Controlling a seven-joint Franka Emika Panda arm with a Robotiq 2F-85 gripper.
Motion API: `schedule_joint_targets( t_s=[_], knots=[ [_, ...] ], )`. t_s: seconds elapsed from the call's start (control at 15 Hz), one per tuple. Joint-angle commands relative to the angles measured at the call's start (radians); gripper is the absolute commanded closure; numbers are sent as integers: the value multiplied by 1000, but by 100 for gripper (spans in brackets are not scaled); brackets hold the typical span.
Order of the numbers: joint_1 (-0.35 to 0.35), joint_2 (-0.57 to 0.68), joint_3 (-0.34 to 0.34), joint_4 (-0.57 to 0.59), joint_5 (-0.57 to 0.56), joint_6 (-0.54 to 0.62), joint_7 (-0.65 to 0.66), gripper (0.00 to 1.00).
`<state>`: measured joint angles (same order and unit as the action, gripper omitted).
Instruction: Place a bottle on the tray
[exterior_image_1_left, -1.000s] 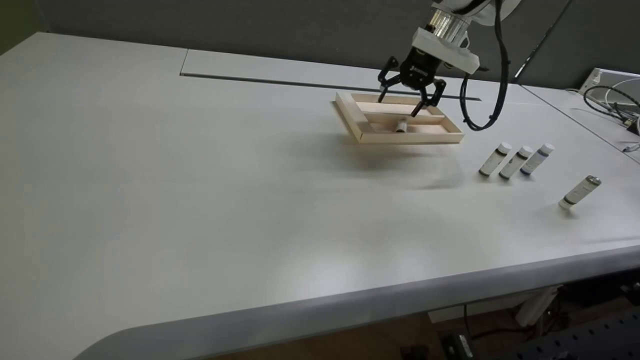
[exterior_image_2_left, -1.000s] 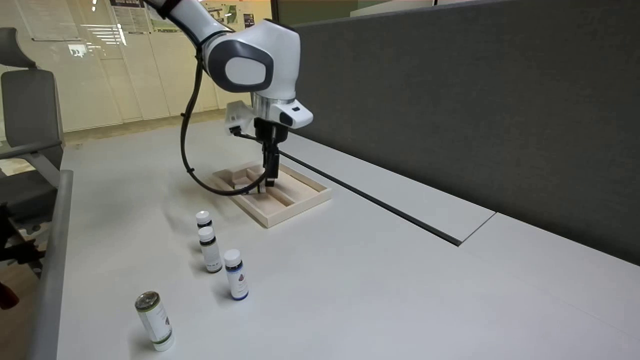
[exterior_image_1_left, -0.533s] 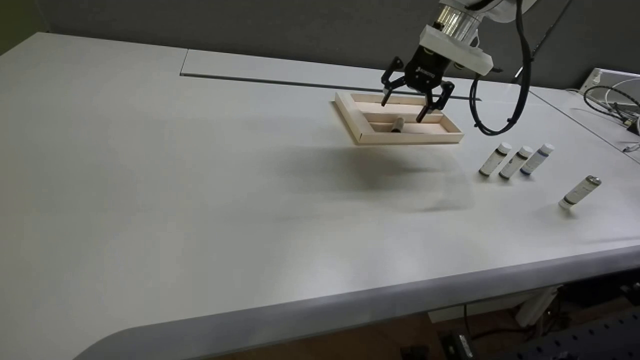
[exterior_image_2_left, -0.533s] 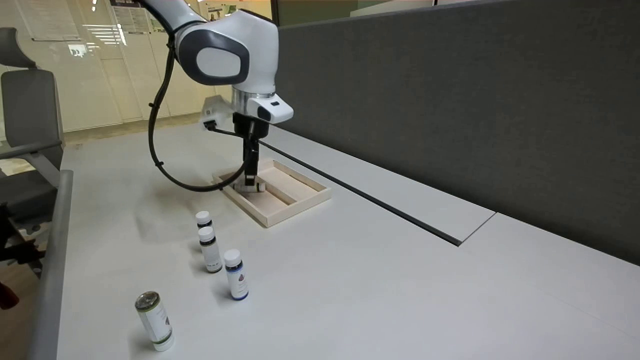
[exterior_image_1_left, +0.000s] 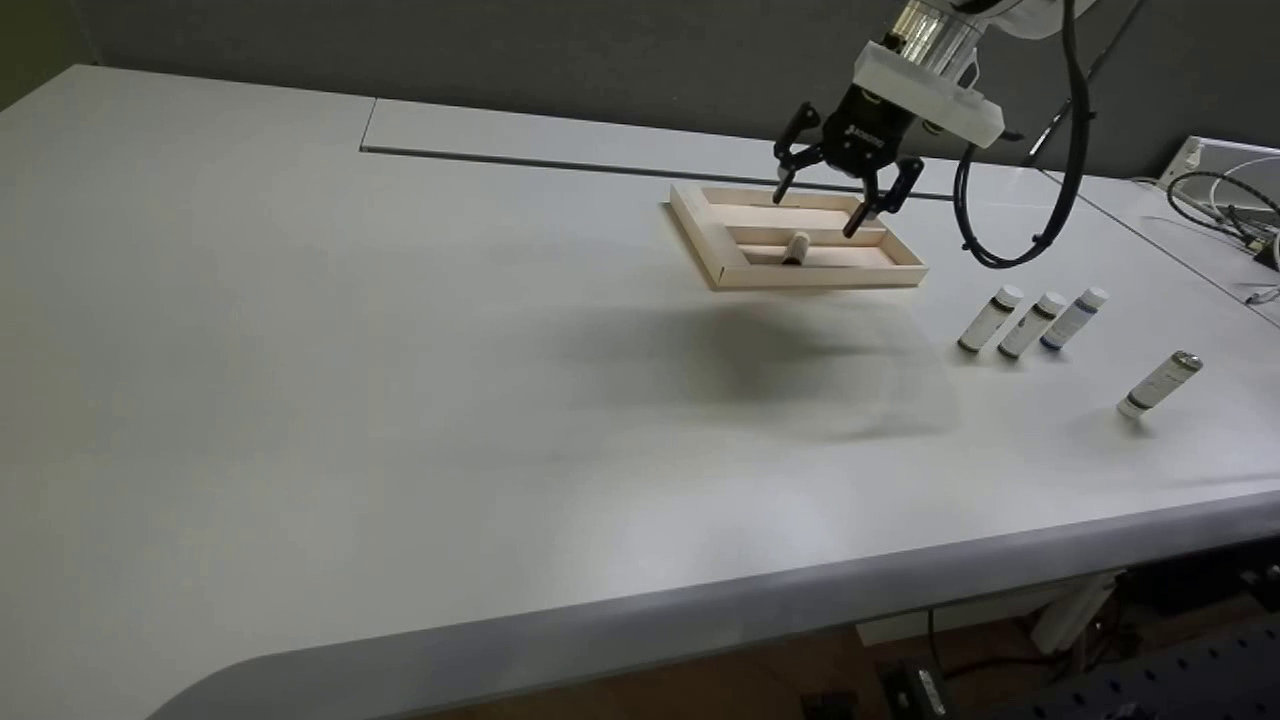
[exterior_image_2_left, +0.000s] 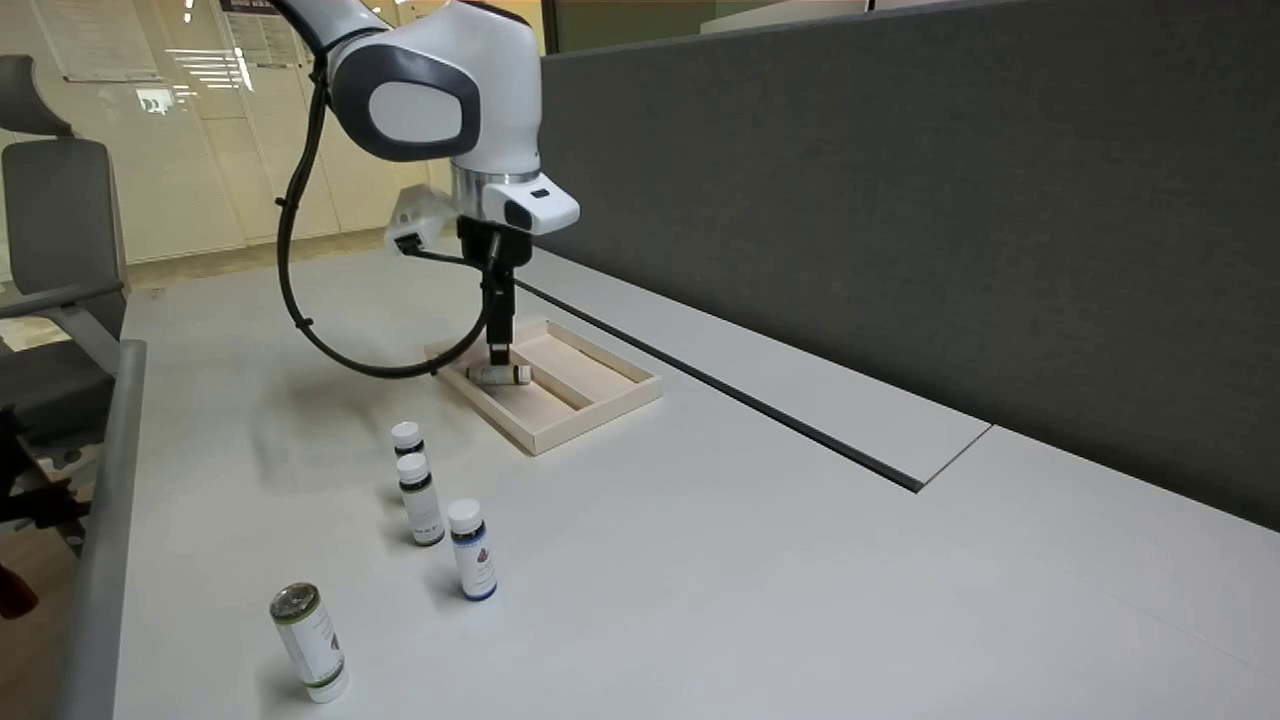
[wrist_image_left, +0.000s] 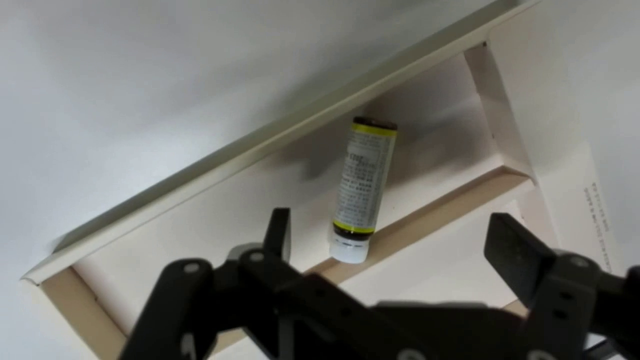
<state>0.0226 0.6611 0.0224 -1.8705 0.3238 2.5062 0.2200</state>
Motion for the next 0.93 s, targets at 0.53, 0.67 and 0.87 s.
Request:
schedule_joint_targets(
  t_s=[0.53,0.67,0.87],
  knots=[
    [4,17,8,-25,-17,94,7,0],
    [7,28,6,-20,-22,102,9,0],
    [13,45,4,-14,-32,116,10,0]
  ],
)
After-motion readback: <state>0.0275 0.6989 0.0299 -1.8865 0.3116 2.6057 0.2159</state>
